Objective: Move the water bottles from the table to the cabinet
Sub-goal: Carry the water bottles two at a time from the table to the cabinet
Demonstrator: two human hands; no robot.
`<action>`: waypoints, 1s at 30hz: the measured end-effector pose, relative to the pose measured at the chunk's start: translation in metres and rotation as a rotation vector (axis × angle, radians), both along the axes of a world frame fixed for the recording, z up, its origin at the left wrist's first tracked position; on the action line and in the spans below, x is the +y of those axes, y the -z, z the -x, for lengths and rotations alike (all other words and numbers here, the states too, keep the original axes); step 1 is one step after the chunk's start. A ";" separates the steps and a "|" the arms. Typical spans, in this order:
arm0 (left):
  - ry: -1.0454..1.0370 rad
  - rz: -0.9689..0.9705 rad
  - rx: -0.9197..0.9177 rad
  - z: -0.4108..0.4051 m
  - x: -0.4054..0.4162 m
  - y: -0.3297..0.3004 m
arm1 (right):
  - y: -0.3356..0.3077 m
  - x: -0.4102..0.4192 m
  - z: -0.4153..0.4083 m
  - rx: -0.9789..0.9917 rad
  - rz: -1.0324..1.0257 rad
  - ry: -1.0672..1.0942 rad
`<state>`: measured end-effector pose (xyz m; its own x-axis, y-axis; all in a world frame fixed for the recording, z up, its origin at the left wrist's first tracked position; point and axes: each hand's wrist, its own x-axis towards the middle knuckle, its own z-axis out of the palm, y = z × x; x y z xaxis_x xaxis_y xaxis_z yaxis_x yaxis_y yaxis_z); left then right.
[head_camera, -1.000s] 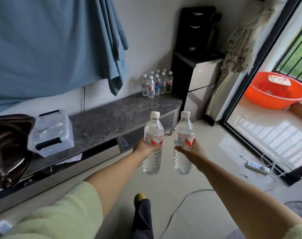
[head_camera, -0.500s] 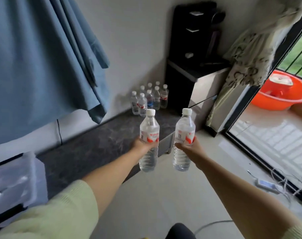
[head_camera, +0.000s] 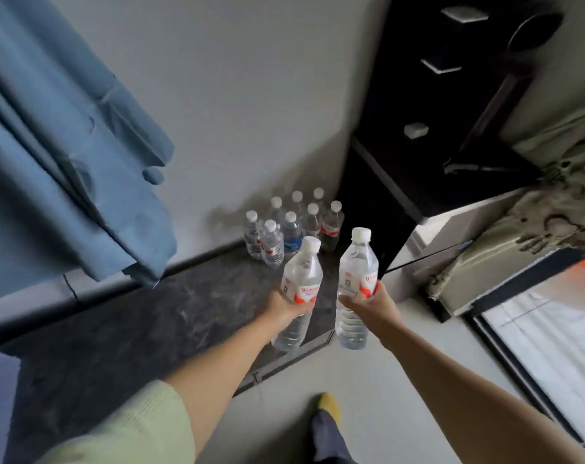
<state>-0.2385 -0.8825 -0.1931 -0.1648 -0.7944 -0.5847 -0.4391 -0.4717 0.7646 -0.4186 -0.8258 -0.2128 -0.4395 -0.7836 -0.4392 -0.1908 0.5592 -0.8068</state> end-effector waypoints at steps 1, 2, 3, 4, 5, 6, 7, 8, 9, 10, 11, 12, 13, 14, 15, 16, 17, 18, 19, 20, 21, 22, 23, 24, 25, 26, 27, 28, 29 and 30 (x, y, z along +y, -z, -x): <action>-0.021 -0.008 0.022 0.011 -0.012 0.003 | 0.006 -0.015 0.012 -0.003 -0.010 -0.005; -0.043 -0.024 0.041 0.022 -0.022 0.008 | 0.015 -0.028 0.024 -0.011 -0.019 -0.006; -0.064 -0.041 0.056 0.033 -0.033 0.019 | 0.023 -0.040 0.035 -0.027 -0.035 0.001; -0.086 -0.054 0.066 0.041 -0.043 0.029 | 0.032 -0.050 0.044 -0.039 -0.052 0.006; -0.097 -0.064 0.055 0.047 -0.049 0.040 | 0.039 -0.058 0.049 -0.056 -0.072 0.017; -0.119 -0.081 0.042 0.056 -0.059 0.053 | 0.048 -0.069 0.055 -0.076 -0.085 0.031; -0.146 -0.096 0.033 0.062 -0.067 0.066 | 0.055 -0.076 0.059 -0.096 -0.100 0.046; -0.169 -0.104 0.031 0.066 -0.072 0.077 | 0.062 -0.082 0.061 -0.109 -0.111 0.065; -0.187 -0.101 0.028 0.071 -0.079 0.090 | 0.070 -0.089 0.064 -0.114 -0.121 0.082; -0.194 -0.097 0.015 0.076 -0.086 0.106 | 0.082 -0.097 0.068 -0.113 -0.131 0.089; -0.193 -0.091 -0.002 0.080 -0.091 0.122 | 0.092 -0.103 0.071 -0.109 -0.139 0.089; -0.185 -0.073 -0.026 0.084 -0.097 0.135 | 0.100 -0.109 0.074 -0.096 -0.142 0.084; -0.170 -0.058 -0.044 0.088 -0.104 0.149 | 0.111 -0.117 0.077 -0.085 -0.154 0.088; -0.151 -0.032 -0.060 0.093 -0.111 0.160 | 0.120 -0.124 0.080 -0.083 -0.160 0.100; -0.140 0.006 -0.067 0.097 -0.119 0.169 | 0.128 -0.132 0.083 -0.088 -0.162 0.119; -0.137 0.047 -0.060 0.103 -0.128 0.177 | 0.136 -0.141 0.086 -0.088 -0.158 0.133; -0.141 0.087 -0.053 0.109 -0.137 0.185 | 0.146 -0.151 0.089 -0.073 -0.156 0.147; -0.151 0.128 -0.062 0.115 -0.146 0.193 | 0.154 -0.161 0.092 -0.051 -0.156 0.160; -0.168 0.168 -0.081 0.120 -0.154 0.199 | 0.161 -0.170 0.094 -0.032 -0.155 0.175; -0.187 0.201 -0.095 0.125 -0.162 0.207 | 0.168 -0.179 0.095 -0.011 -0.152 0.187; -0.210 0.219 -0.093 0.129 -0.169 0.214 | 0.175 -0.188 0.095 -0.003 -0.147 0.201; -0.236 0.248 -0.078 0.133 -0.175 0.220 | 0.177 -0.195 0.095 0.005 -0.139 0.212; -0.243 0.269 -0.067 0.136 -0.181 0.227 | 0.184 -0.203 0.094 0.015 -0.129 0.221; -0.238 0.295 -0.065 0.140 -0.187 0.233 | 0.187 -0.211 0.095 0.035 -0.119 0.219; -0.220 0.325 -0.074 0.143 -0.190 0.238 | 0.190 -0.217 0.095 0.035 -0.112 0.219; -0.205 0.355 -0.073 0.147 -0.193 0.245 | 0.195 -0.223 0.096 0.028 -0.115 0.221; -0.201 0.376 -0.057 0.151 -0.195 0.246 | 0.199 -0.229 0.097 0.001 -0.118 0.233; -0.207 0.387 -0.039 0.154 -0.196 0.249 | 0.204 -0.233 0.099 -0.008 -0.136 0.240; -0.214 0.398 -0.026 0.157 -0.196 0.251 | 0.210 -0.235 0.100 -0.018 -0.148 0.247; -0.213 0.417 -0.008 0.160 -0.196 0.252 | 0.213 -0.235 0.101 -0.014 -0.166 0.239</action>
<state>-0.3989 -1.0788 -0.4450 0.0304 -0.9775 -0.2085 -0.3729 -0.2047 0.9050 -0.5200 -1.0606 -0.4262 -0.5959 -0.5756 -0.5600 -0.0274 0.7115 -0.7022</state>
